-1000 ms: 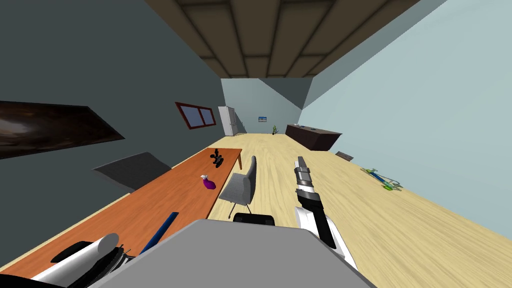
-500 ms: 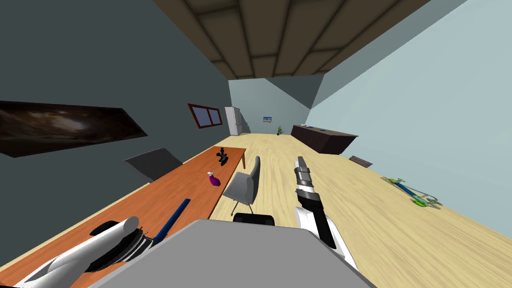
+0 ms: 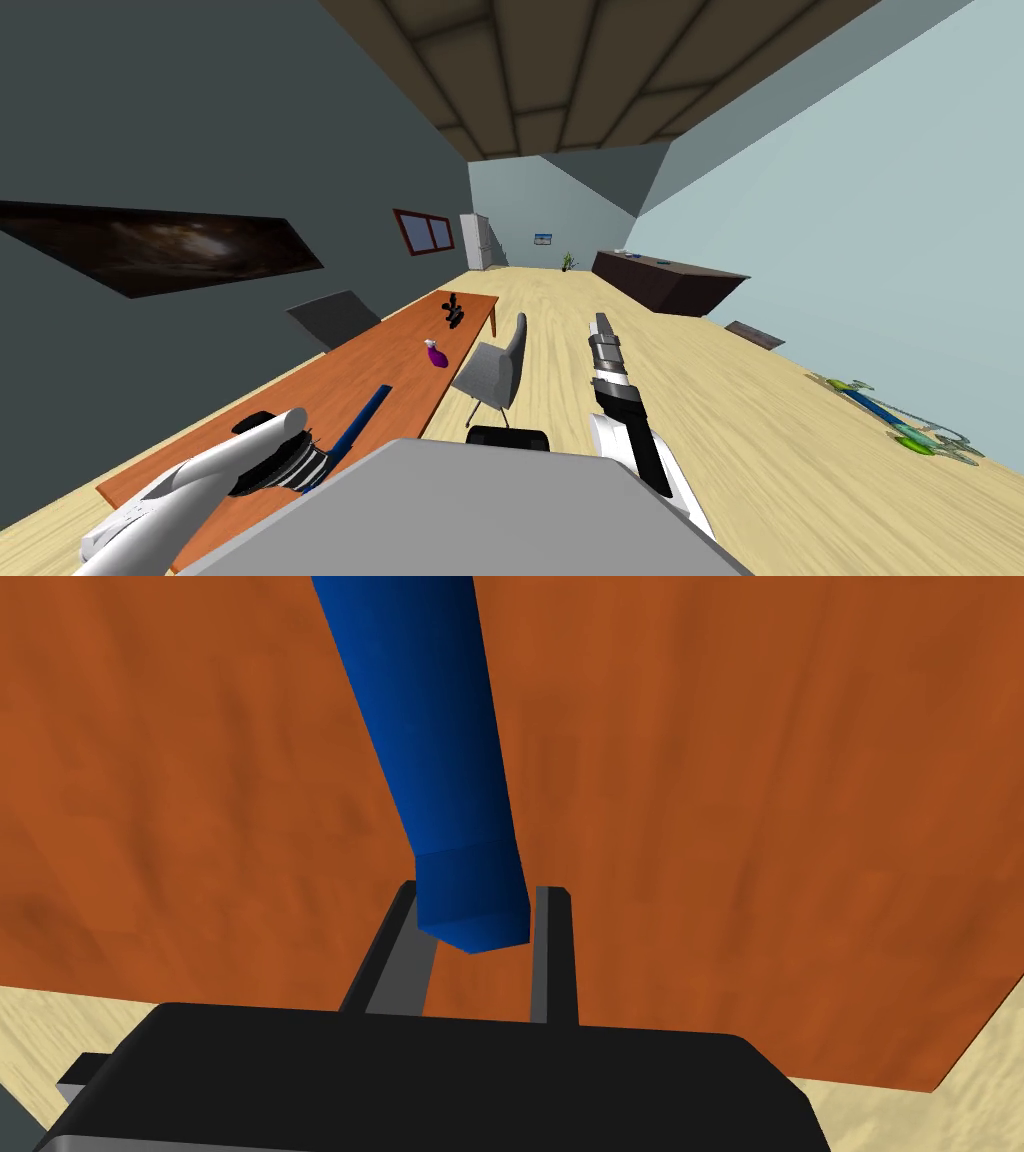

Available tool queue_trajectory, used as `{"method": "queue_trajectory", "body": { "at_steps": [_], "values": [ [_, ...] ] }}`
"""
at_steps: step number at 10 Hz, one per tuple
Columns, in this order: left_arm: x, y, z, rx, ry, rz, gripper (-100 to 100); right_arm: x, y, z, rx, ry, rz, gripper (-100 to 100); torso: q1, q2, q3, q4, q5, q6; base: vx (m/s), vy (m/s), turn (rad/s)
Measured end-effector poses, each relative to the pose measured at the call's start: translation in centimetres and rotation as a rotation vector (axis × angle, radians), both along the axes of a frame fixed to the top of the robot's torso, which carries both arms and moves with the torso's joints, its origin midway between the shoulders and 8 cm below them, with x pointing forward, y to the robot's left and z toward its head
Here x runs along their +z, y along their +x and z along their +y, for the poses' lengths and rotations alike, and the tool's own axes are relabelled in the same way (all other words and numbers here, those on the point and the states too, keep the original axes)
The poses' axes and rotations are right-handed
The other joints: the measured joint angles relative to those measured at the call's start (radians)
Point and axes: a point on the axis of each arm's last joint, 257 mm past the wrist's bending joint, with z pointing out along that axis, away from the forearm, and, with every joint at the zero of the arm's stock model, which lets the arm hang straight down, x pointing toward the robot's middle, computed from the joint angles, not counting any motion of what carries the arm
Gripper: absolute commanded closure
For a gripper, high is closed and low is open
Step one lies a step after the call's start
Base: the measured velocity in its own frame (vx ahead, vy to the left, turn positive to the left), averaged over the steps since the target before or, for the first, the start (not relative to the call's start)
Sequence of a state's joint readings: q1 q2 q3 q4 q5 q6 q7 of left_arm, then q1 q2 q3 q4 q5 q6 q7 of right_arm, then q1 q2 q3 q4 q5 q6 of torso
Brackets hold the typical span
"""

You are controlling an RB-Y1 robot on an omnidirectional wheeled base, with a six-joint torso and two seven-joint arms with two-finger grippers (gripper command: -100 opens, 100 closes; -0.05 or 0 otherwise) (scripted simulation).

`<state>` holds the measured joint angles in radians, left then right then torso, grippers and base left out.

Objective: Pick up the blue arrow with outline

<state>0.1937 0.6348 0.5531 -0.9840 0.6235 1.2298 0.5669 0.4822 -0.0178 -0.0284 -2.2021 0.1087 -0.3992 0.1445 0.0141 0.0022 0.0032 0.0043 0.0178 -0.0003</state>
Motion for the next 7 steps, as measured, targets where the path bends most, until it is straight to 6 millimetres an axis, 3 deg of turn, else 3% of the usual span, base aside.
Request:
{"method": "queue_trajectory", "body": {
  "at_steps": [1, 3, 5, 7],
  "values": [
    [-0.2, -0.3, 0.3, -0.008, 0.011, 0.014, 100, 0.0, 0.0, 0.0, 0.000, 0.000, 0.000, 0, 0.000, 0.000, 0.000, 0.000, 0.000, 0.000, 0.004, 0.012, 0.366],
    [0.5, 2.0, -0.4, -0.029, 0.007, 0.000, 100, 0.0, 0.0, 0.0, 0.000, 0.000, 0.000, 0, -0.001, 0.000, 0.000, 0.000, -0.001, 0.000, 0.003, 0.000, 0.075],
    [0.8, 3.3, -0.5, -0.043, 0.012, 0.005, 100, 0.0, 0.0, 0.0, 0.000, 0.000, 0.000, 0, 0.000, 0.000, 0.000, 0.000, -0.001, -0.002, 0.005, 0.007, 0.268],
    [1.3, 4.6, -0.4, -0.064, 0.025, 0.016, 100, 0.0, 0.0, 0.0, 0.000, 0.000, 0.000, 0, -0.001, 0.000, 0.000, 0.001, -0.002, 0.002, 0.003, 0.000, -0.049]
  ]
}}
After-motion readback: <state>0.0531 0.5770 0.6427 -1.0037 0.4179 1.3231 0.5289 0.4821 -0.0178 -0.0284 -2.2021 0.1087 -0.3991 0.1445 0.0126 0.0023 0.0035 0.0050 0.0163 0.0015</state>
